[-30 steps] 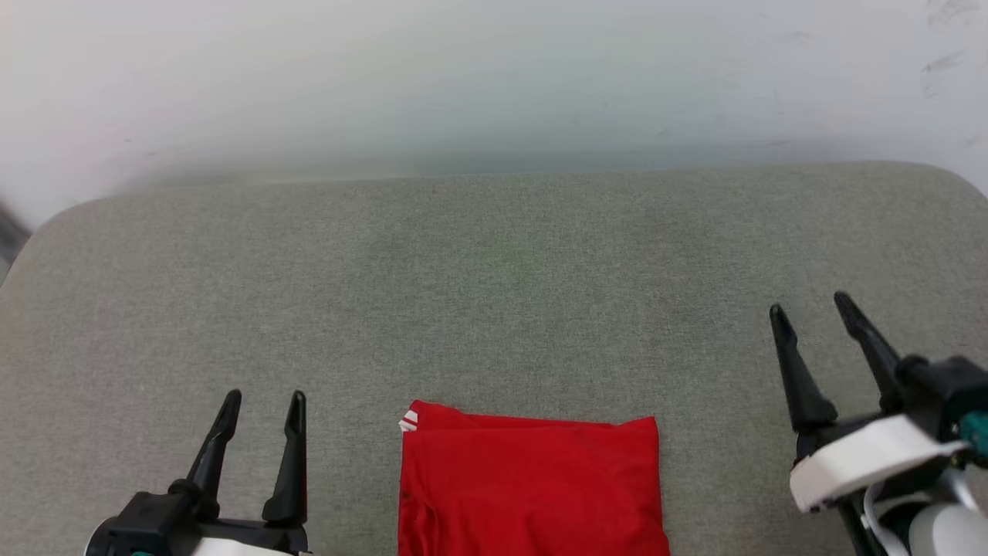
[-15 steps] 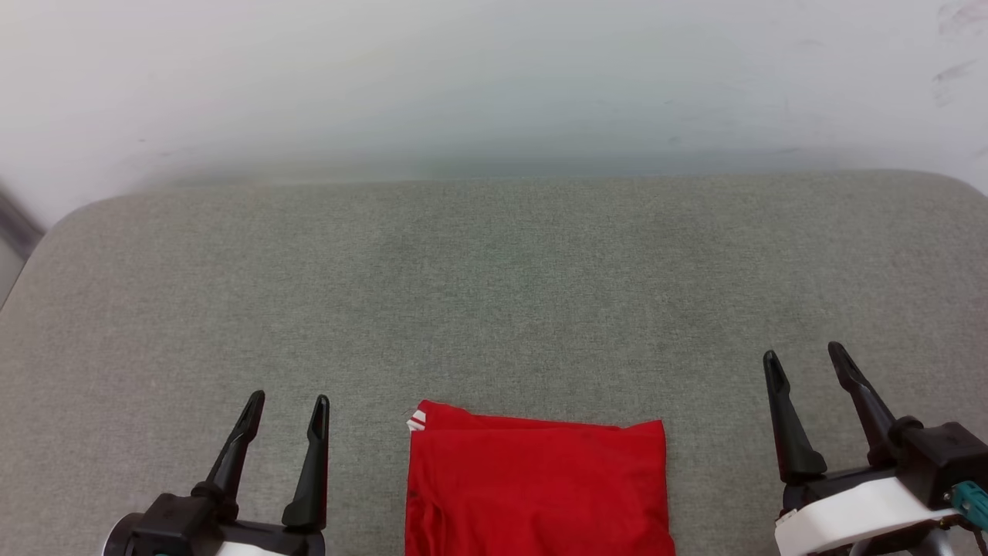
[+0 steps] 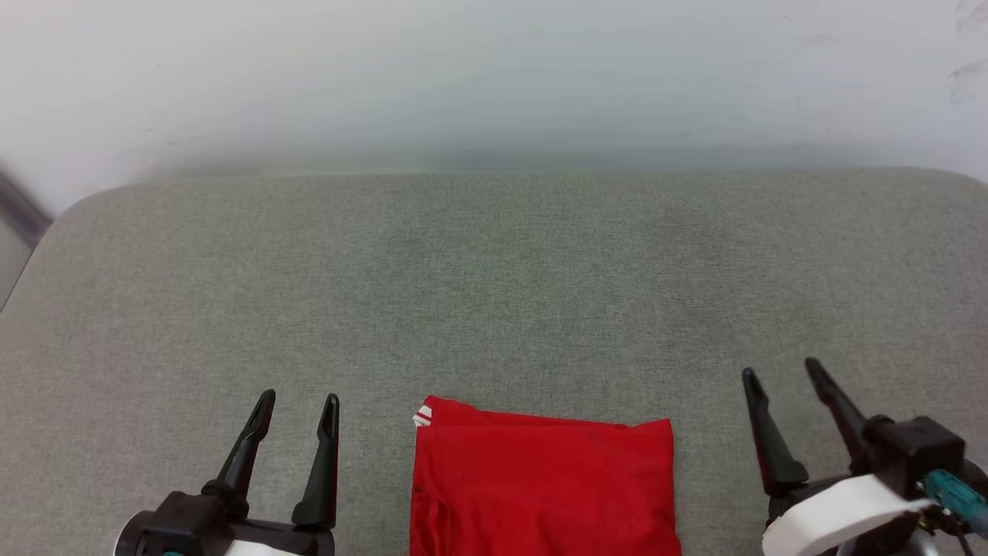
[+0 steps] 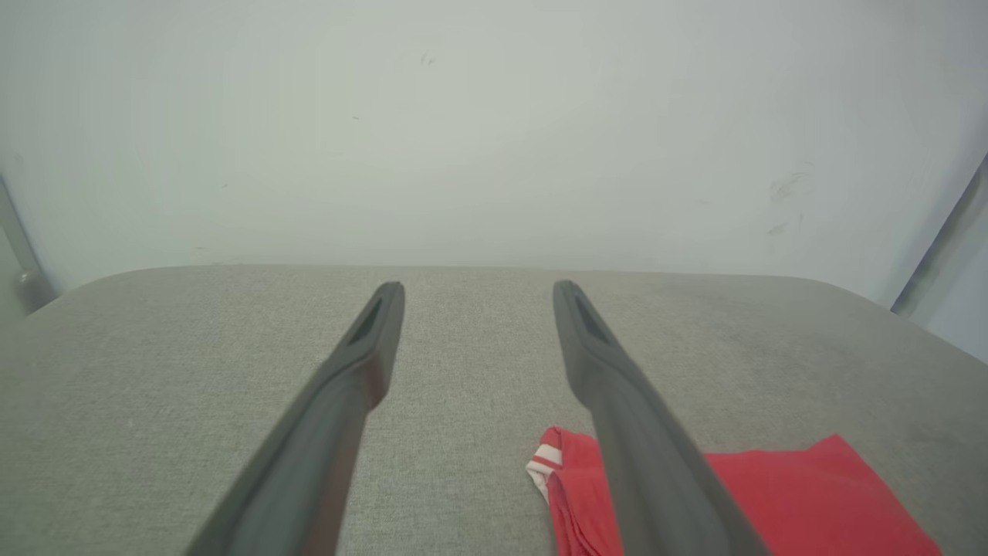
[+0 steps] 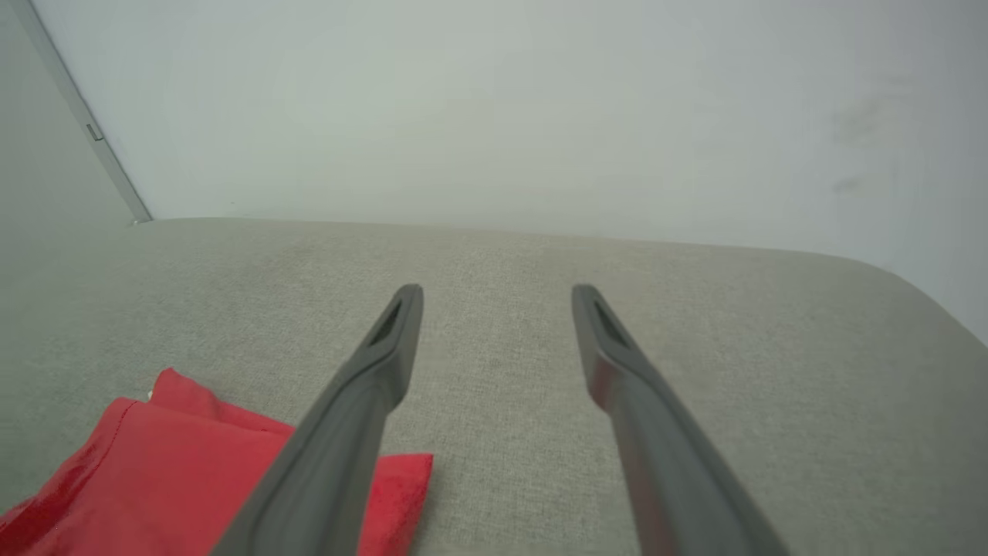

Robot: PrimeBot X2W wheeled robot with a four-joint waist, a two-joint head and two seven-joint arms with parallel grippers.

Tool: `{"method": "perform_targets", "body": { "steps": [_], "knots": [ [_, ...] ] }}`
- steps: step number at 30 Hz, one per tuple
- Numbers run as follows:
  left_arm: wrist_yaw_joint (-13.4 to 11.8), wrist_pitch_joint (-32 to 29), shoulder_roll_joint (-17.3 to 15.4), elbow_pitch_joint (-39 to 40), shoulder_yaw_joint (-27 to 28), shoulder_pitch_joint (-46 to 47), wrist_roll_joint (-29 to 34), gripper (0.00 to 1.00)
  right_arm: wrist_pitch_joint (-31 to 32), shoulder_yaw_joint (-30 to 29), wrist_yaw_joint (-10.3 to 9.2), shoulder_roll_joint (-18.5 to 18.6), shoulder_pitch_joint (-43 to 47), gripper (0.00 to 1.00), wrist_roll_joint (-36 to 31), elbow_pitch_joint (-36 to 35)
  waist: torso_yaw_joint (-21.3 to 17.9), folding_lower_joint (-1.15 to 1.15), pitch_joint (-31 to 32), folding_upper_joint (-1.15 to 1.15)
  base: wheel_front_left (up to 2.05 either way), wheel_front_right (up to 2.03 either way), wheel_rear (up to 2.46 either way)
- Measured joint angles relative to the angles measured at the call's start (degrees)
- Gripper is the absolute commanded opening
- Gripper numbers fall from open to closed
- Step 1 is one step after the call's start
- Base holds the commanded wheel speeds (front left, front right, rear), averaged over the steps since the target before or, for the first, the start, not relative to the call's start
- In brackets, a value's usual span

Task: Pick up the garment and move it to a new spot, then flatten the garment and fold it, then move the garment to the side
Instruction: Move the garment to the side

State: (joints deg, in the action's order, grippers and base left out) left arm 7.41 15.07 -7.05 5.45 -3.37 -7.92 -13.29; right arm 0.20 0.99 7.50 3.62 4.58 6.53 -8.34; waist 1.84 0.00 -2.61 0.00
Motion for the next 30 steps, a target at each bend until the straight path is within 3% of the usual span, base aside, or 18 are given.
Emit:
{"method": "perform_targets", "body": {
  "steps": [8, 9, 10, 13, 16, 21, 30],
  "knots": [
    [0.0, 0.0, 0.0, 0.0, -0.2, 0.6, -0.2, 1.00, 25.3, 3.9, 0.01, 3.6, 0.4, 1.00, 6.6, -2.8, 1.1, 0.00, -1.0, 0.00, 0.00, 0.00, 0.00],
    [0.0, 0.0, 0.0, 0.0, -0.1, 1.0, -0.2, 1.00, 32.9, 4.5, 0.00, 3.4, 0.4, 1.00, 9.3, -3.6, 1.4, 0.00, -1.6, 0.00, 0.00, 0.00, 0.00],
    [0.0, 0.0, 0.0, 0.0, -0.3, 1.2, -0.2, 1.00, 36.1, 4.9, 0.00, 3.5, 0.4, 1.00, 9.7, -4.1, 1.6, 0.00, -1.9, 0.00, 0.00, 0.00, 0.00],
    [0.0, 0.0, 0.0, -0.1, -0.9, 1.9, -0.2, 1.00, 43.8, 5.3, 0.00, 4.8, 0.1, 1.00, 9.7, -5.3, 2.4, 0.00, -2.9, 0.00, 0.00, 0.00, 0.00],
    [0.0, 0.0, -0.2, -0.5, -2.0, 3.2, -0.2, 1.00, 50.2, 3.7, -0.01, 3.2, 0.1, 1.00, 9.4, -4.8, 3.4, 0.00, -3.9, 0.00, 0.00, 0.00, 0.00],
    [0.0, 0.0, -0.5, -1.4, -2.5, 4.6, -0.4, 1.00, 55.4, 4.7, -0.01, 1.7, 0.1, 1.00, 8.9, -3.6, 5.3, 0.00, -5.7, 0.00, 0.00, 0.00, 0.00],
    [0.0, 0.0, -0.5, -2.0, -3.6, 6.0, -0.4, 1.00, 54.7, 7.0, -0.01, 0.6, -2.6, 1.00, 7.0, 3.6, 8.1, 0.00, -8.3, 0.00, 0.00, 0.00, 0.00]
  ]
}}
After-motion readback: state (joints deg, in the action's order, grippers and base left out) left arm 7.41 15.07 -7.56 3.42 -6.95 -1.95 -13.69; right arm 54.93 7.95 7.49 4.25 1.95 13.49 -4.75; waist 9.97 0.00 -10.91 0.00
